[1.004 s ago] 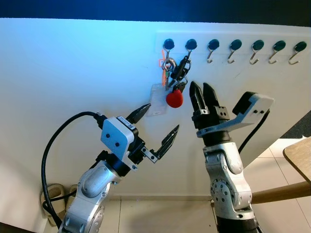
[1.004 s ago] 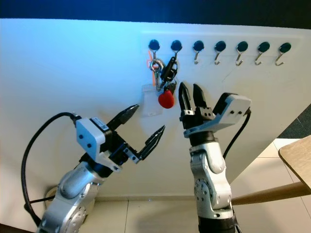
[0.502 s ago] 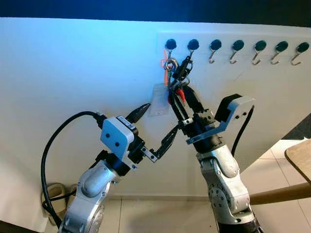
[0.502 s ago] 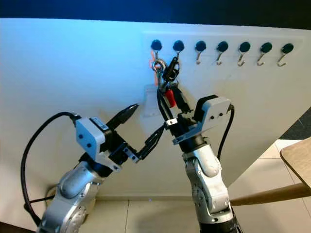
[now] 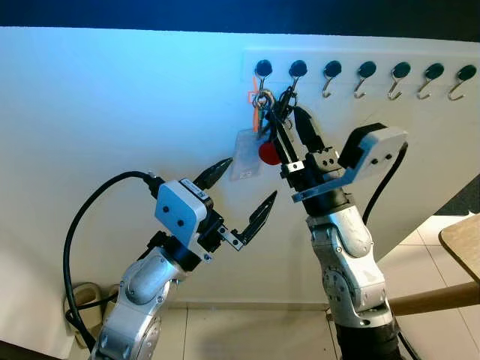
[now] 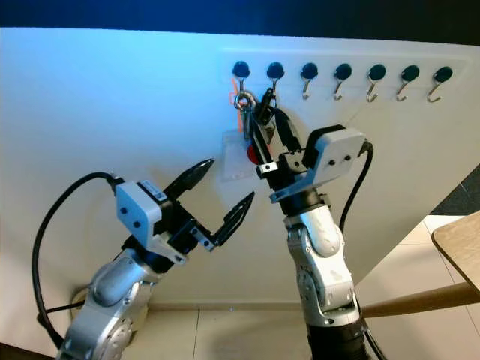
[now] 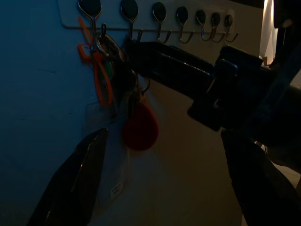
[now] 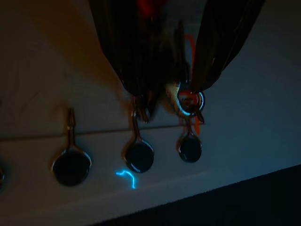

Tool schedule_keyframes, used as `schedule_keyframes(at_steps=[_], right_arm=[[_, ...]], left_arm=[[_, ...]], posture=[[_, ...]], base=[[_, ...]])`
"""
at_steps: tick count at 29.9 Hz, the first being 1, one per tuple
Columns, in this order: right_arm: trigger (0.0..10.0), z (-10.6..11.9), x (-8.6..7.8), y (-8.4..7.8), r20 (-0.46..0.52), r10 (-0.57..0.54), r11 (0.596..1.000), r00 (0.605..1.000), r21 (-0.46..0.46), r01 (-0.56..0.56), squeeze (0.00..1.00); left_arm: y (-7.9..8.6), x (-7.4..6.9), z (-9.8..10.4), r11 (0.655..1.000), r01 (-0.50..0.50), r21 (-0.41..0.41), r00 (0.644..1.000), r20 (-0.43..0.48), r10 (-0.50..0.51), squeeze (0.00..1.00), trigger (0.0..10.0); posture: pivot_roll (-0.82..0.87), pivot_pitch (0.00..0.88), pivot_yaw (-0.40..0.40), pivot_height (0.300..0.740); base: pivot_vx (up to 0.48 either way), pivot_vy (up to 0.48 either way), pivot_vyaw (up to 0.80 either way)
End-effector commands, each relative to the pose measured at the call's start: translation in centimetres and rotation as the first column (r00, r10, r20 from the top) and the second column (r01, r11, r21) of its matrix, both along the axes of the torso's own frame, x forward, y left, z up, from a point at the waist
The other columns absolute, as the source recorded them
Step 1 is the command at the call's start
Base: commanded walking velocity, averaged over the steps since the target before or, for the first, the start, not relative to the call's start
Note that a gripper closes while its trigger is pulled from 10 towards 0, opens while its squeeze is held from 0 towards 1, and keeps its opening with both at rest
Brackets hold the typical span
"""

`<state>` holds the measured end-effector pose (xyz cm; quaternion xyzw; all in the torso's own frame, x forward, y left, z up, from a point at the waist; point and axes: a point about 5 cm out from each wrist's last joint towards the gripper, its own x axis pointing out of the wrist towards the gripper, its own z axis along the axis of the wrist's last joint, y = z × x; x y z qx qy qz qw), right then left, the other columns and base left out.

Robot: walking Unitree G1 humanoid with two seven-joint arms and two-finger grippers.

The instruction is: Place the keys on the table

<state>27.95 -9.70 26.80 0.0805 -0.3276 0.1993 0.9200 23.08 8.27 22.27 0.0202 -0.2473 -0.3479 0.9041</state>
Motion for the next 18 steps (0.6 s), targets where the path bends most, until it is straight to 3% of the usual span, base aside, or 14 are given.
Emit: schedule_keyframes(at_steps=[1, 18], right_arm=[[10.0, 0.0, 0.2, -0.2, -0.001, -0.020, 1.000, 1.000, -0.006, 0.020, 0.00], [10.0, 0.6, 1.3, -0.2, -0.038, -0.087, 0.996, 0.995, 0.001, 0.088, 0.00]], left_arm=[[-0.1, 0.0, -0.2, 1.000, 0.005, 0.009, 1.000, -0.004, -0.005, 0.00, 10.0], [-0.2, 0.1, -0.3, 1.000, 0.006, 0.014, 1.000, -0.011, -0.006, 0.00, 10.0]], posture=[[0.07, 0.123, -0.029, 0.740], [0.07, 0.130, -0.030, 0.740]], base=[[0.000, 0.000, 0.00], [0.000, 0.000, 0.00]])
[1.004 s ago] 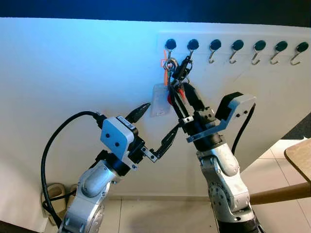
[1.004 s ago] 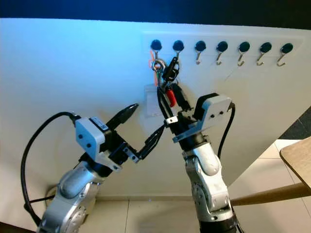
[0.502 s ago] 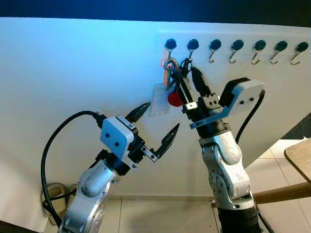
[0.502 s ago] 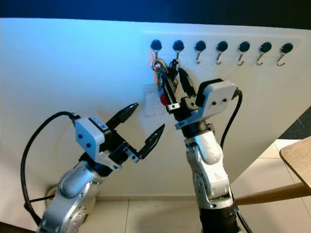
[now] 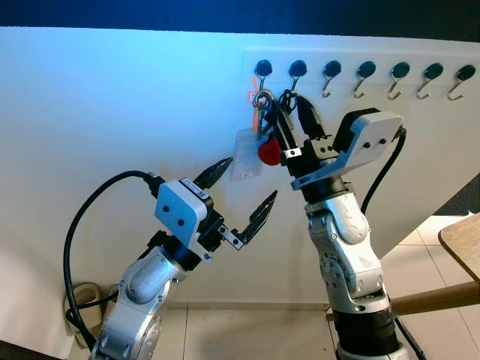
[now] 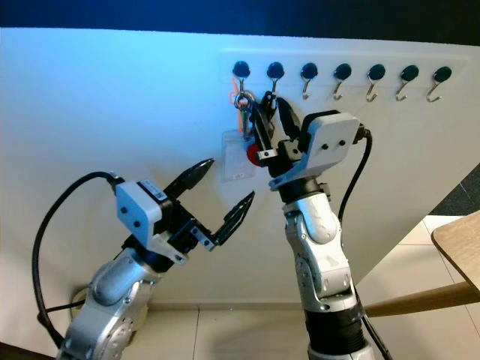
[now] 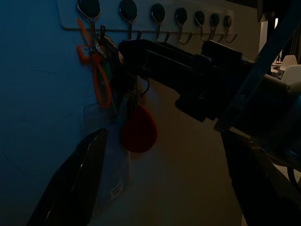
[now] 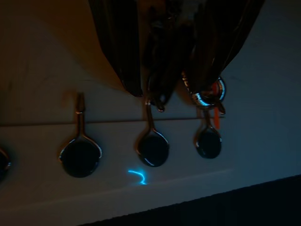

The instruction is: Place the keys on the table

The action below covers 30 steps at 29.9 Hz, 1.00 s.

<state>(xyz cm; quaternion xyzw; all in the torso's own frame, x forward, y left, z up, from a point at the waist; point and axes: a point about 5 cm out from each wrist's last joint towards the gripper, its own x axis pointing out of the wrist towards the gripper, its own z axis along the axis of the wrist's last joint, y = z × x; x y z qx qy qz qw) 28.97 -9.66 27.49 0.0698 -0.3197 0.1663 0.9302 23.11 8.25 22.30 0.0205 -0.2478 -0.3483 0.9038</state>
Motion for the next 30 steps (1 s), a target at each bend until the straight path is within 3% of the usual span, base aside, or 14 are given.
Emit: schedule_keyframes(at_steps=[1, 18, 30], right_arm=[[10.0, -0.1, 0.3, -0.3, -0.017, -0.022, 1.000, 1.000, 0.006, 0.022, 0.00], [10.0, -2.0, 0.3, -1.0, -0.109, -0.078, 0.997, 0.991, -0.008, 0.077, 0.00], [10.0, -2.2, 0.1, -0.8, -0.120, -0.066, 0.998, 0.991, -0.007, 0.066, 0.00]], left_arm=[[-0.2, 0.0, -0.4, 1.000, 0.005, 0.013, 1.000, -0.012, -0.005, 0.00, 10.0], [-0.1, 0.0, -0.4, 1.000, 0.003, 0.012, 1.000, -0.014, -0.003, 0.00, 10.0], [-0.2, 0.1, -0.3, 1.000, 0.003, 0.010, 1.000, -0.011, -0.003, 0.00, 10.0]], posture=[[0.07, 0.130, -0.030, 0.740], [0.07, 0.134, -0.028, 0.740], [0.07, 0.133, -0.028, 0.740]], base=[[0.000, 0.000, 0.00], [0.000, 0.000, 0.00], [0.000, 0.000, 0.00]])
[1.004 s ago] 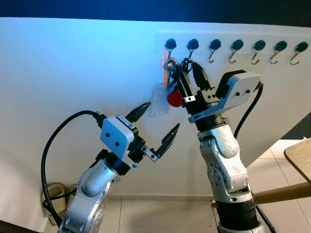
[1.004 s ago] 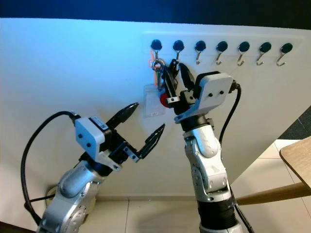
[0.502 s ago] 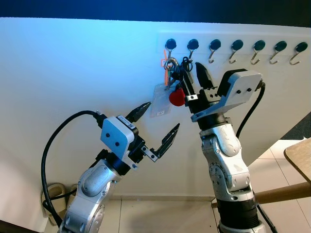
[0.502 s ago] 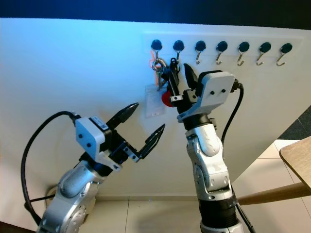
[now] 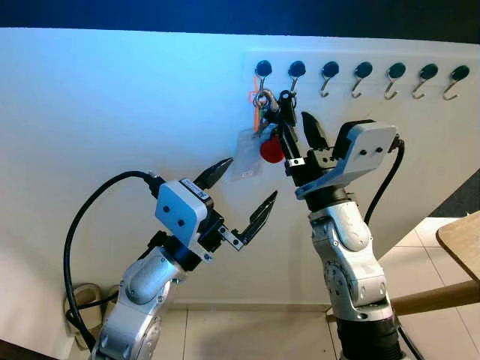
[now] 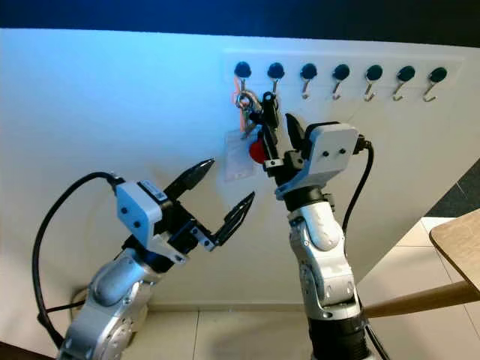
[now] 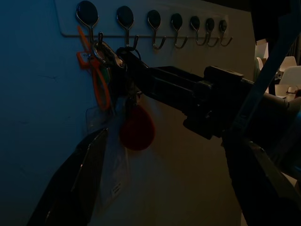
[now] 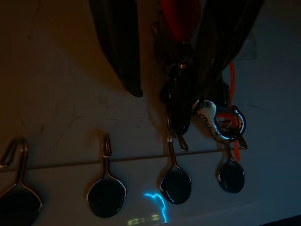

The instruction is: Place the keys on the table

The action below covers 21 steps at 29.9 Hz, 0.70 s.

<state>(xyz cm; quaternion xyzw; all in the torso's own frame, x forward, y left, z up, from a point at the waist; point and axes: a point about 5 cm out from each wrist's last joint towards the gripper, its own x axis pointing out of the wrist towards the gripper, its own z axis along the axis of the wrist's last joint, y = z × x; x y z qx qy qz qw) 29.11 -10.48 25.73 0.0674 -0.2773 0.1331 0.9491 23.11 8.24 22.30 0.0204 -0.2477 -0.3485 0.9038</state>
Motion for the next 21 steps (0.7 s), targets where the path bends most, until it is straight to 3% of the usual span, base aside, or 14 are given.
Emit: schedule_keyframes(at_steps=[1, 2, 3, 12, 13, 15, 16, 21], right_arm=[[4.1, -0.46, 0.00, -0.01, -0.025, 0.000, 1.000, 1.000, -0.002, 0.000, 0.00], [1.3, -0.43, 0.00, 0.02, -0.024, 0.004, 1.000, 1.000, 0.000, -0.004, 0.00], [0.0, -0.38, 0.02, 0.05, -0.022, 0.009, 1.000, 1.000, 0.002, -0.009, 0.00], [0.0, -0.08, 0.06, 0.12, -0.014, 0.017, 1.000, 1.000, 0.008, -0.016, 0.00], [2.9, -0.04, 0.07, 0.12, -0.013, 0.017, 1.000, 1.000, 0.008, -0.016, 0.00], [2.9, -0.02, 0.07, 0.12, -0.012, 0.016, 1.000, 1.000, 0.008, -0.016, 0.00], [0.0, 0.02, 0.07, 0.12, -0.010, 0.018, 1.000, 1.000, 0.011, -0.018, 0.00], [0.0, 0.11, 0.06, 0.11, -0.005, 0.025, 1.000, 1.000, 0.014, -0.025, 0.00]], left_arm=[[-0.14, 0.07, -0.29, 1.000, 0.002, 0.010, 1.000, -0.010, -0.002, 0.00, 10.0], [-0.14, 0.06, -0.28, 1.000, 0.001, 0.009, 1.000, -0.010, -0.001, 0.00, 10.0], [-0.13, 0.07, -0.27, 1.000, 0.000, 0.010, 1.000, -0.010, 0.000, 0.00, 10.0], [-0.05, 0.12, -0.22, 1.000, -0.005, 0.009, 1.000, -0.008, 0.005, 0.00, 10.0], [-0.05, 0.12, -0.22, 1.000, -0.004, 0.009, 1.000, -0.008, 0.004, 0.00, 10.0], [-0.05, 0.13, -0.21, 1.000, -0.004, 0.009, 1.000, -0.008, 0.004, 0.00, 10.0], [-0.06, 0.13, -0.21, 1.000, -0.004, 0.009, 1.000, -0.008, 0.004, 0.00, 10.0], [-0.07, 0.15, -0.20, 1.000, -0.004, 0.009, 1.000, -0.007, 0.004, 0.00, 10.0]], posture=[[0.07, 0.133, -0.028, 0.740], [0.07, 0.133, -0.028, 0.740], [0.07, 0.133, -0.029, 0.740], [0.07, 0.133, -0.029, 0.740], [0.07, 0.132, -0.028, 0.740], [0.07, 0.132, -0.028, 0.740], [0.07, 0.132, -0.029, 0.740], [0.07, 0.132, -0.028, 0.740]], base=[[0.000, 0.000, 0.00], [0.000, 0.000, 0.00], [0.000, 0.000, 0.00], [0.000, 0.000, 0.00], [0.000, 0.000, 0.00], [0.000, 0.000, 0.00], [0.000, 0.000, 0.00], [0.000, 0.000, 0.00]])
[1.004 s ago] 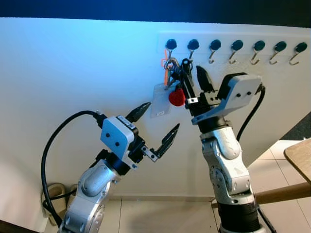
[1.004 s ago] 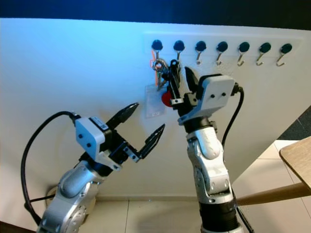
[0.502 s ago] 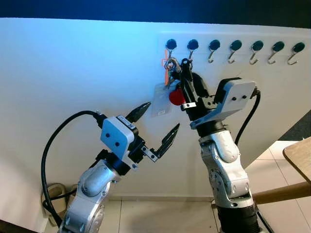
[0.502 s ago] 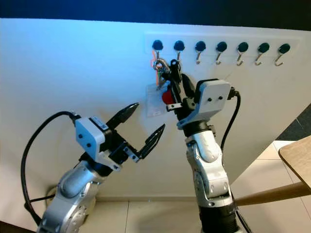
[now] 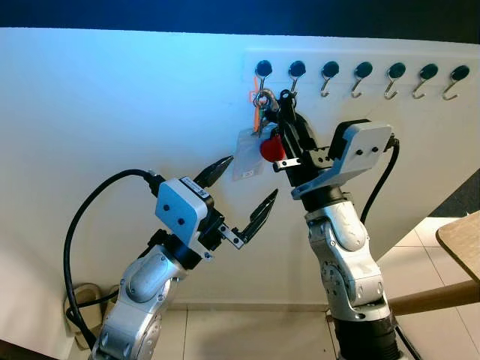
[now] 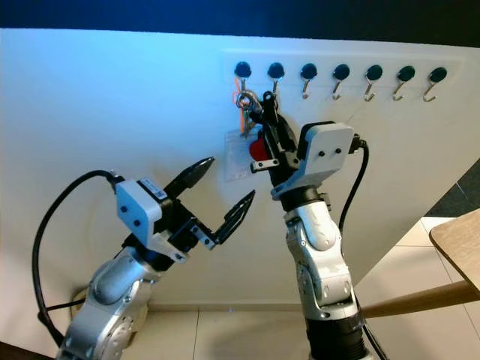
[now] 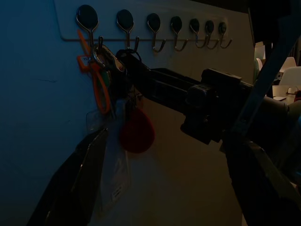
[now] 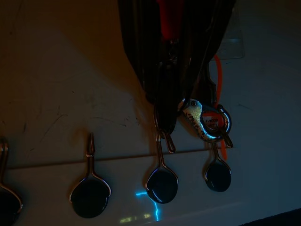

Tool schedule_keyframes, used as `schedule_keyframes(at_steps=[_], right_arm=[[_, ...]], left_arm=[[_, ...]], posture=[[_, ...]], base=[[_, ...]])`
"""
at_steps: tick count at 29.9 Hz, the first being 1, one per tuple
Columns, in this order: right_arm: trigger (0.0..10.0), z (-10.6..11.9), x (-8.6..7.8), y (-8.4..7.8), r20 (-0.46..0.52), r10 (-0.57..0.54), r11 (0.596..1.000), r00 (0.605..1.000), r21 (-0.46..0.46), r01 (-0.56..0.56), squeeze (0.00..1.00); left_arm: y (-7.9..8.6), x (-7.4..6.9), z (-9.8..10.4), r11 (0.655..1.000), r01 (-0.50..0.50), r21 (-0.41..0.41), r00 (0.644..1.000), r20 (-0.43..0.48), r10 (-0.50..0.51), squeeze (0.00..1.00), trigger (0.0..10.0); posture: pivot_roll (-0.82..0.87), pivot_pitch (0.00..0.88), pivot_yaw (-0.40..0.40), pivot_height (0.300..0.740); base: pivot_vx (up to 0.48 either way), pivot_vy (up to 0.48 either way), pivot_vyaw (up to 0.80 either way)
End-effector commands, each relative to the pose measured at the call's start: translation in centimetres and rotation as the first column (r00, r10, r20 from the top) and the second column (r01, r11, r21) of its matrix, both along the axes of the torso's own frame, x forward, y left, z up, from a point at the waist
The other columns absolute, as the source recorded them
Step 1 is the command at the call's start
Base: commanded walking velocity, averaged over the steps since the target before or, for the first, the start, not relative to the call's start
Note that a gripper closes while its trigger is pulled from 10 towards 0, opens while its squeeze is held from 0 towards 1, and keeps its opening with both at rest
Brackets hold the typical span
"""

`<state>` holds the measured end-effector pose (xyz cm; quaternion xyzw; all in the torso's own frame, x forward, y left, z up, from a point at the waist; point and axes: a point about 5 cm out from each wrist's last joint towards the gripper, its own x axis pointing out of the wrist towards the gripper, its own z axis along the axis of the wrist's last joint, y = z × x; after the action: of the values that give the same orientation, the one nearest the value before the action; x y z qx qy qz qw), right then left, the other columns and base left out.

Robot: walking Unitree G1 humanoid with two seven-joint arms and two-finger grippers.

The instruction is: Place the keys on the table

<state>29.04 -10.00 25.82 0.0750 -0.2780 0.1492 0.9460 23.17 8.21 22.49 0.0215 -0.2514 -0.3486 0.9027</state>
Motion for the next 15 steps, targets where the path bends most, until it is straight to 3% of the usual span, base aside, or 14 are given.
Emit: schedule_keyframes(at_steps=[1, 2, 3, 15], right_arm=[[0.0, 0.1, 0.1, -0.4, -0.005, -0.012, 1.000, 1.000, 0.009, 0.012, 0.00], [3.1, 0.4, 0.0, -0.4, 0.013, -0.015, 1.000, 1.000, 0.018, 0.015, 0.00], [10.0, 0.8, -0.2, -0.5, 0.041, -0.013, 1.000, 0.999, 0.028, 0.012, 0.00], [10.0, 3.2, -1.5, -0.5, 0.208, -0.011, 0.997, 0.978, 0.073, -0.004, 0.00]], left_arm=[[0.0, 0.1, -0.4, 1.000, -0.005, 0.009, 1.000, -0.015, 0.005, 0.00, 10.0], [0.0, 0.1, -0.4, 1.000, -0.006, 0.008, 1.000, -0.014, 0.006, 0.00, 10.0], [0.0, 0.1, -0.4, 1.000, -0.006, 0.007, 1.000, -0.014, 0.006, 0.00, 10.0], [0.0, 0.2, -0.3, 1.000, -0.006, 0.004, 1.000, -0.010, 0.006, 0.00, 10.0]], posture=[[0.07, 0.132, -0.029, 0.740], [0.07, 0.133, -0.029, 0.740], [0.07, 0.133, -0.029, 0.740], [0.07, 0.129, -0.027, 0.740]], base=[[0.000, 0.000, 0.00], [0.000, 0.000, 0.00], [0.000, 0.000, 0.00], [0.000, 0.000, 0.00]])
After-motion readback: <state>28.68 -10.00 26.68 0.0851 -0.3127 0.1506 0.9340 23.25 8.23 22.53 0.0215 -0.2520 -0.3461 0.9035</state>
